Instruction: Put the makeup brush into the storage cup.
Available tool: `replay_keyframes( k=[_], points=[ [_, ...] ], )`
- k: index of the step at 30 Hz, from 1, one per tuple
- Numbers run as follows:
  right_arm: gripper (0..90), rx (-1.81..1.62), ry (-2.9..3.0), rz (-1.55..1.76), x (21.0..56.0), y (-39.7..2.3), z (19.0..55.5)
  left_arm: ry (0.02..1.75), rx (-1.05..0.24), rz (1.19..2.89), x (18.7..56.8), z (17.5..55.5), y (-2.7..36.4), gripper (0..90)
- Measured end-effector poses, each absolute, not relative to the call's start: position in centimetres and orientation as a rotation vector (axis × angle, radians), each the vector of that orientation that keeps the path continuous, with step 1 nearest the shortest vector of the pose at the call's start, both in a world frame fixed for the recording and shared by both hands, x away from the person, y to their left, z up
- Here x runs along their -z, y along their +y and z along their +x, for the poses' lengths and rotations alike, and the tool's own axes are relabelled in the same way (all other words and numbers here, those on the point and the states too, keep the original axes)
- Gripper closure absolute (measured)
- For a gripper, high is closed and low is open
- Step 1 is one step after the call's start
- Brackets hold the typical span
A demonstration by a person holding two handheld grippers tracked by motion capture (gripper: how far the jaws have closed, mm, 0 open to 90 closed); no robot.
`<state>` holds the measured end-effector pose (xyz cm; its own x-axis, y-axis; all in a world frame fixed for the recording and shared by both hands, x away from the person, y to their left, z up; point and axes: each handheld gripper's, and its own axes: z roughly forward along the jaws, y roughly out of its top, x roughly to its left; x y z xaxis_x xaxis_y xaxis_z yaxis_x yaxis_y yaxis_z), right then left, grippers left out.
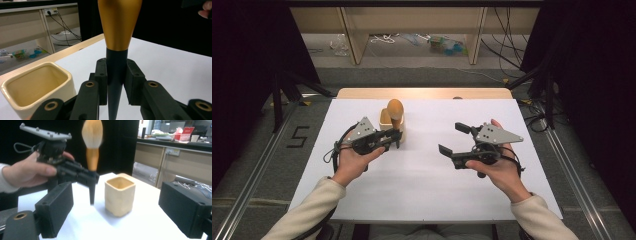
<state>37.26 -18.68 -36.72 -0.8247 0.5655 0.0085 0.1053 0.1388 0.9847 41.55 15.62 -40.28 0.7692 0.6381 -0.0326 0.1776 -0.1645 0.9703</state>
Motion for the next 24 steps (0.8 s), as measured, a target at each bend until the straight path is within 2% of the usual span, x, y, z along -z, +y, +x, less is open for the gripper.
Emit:
replay_keyframes(
  k=[24],
  points=[
    [14.5, -1.703, 2.015, 0.656, 38.7, -23.4, 34.0, 0.685, -0.528, 1.689, 39.3, 43.2, 16.9, 74.3]
  ],
)
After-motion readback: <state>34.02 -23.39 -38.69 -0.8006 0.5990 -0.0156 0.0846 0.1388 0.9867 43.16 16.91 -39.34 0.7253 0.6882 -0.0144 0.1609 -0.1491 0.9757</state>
